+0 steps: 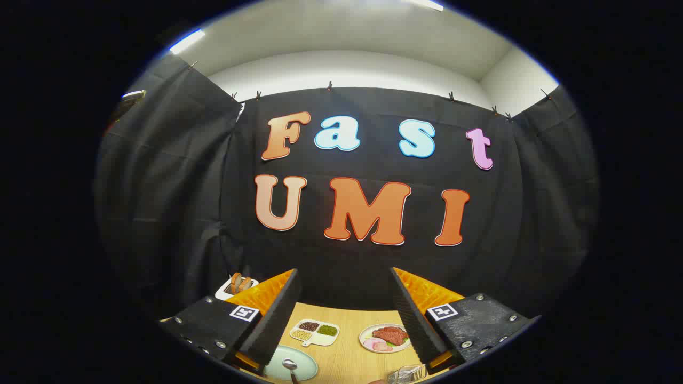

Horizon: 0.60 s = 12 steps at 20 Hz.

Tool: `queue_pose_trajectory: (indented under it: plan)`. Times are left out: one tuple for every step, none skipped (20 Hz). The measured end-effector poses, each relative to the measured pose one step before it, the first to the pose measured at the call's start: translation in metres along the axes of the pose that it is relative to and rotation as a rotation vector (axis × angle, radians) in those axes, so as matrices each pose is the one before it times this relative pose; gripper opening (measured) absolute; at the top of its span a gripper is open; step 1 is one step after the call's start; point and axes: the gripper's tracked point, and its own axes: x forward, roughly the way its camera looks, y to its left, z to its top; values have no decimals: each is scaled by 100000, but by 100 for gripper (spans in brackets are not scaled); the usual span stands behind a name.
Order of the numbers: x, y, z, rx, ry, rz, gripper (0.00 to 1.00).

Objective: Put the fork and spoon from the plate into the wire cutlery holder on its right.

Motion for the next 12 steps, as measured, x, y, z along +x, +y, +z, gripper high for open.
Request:
queue_pose_trajectory:
  plan:
    - [43, 149, -36, 316, -9, 647, 99]
    - [139, 164, -41, 237, 45, 219, 99]
    - [-2, 191, -140, 226, 218, 586, 99]
    - [46, 2, -118, 187, 279, 256, 99]
    - [69, -61, -127, 210, 360, 212, 99]
    - [220, 113, -102, 294, 272, 359, 99]
    - [117, -49, -104, 207, 308, 318, 99]
    - [14, -16, 6, 256, 185, 371, 99]
    - [52, -64, -115, 224, 167, 193, 99]
    - [64, -70, -122, 317, 173, 403, 99]
    - [-34, -146, 82, 262, 15, 223, 99]
    - [49, -187, -8, 58, 39, 586, 99]
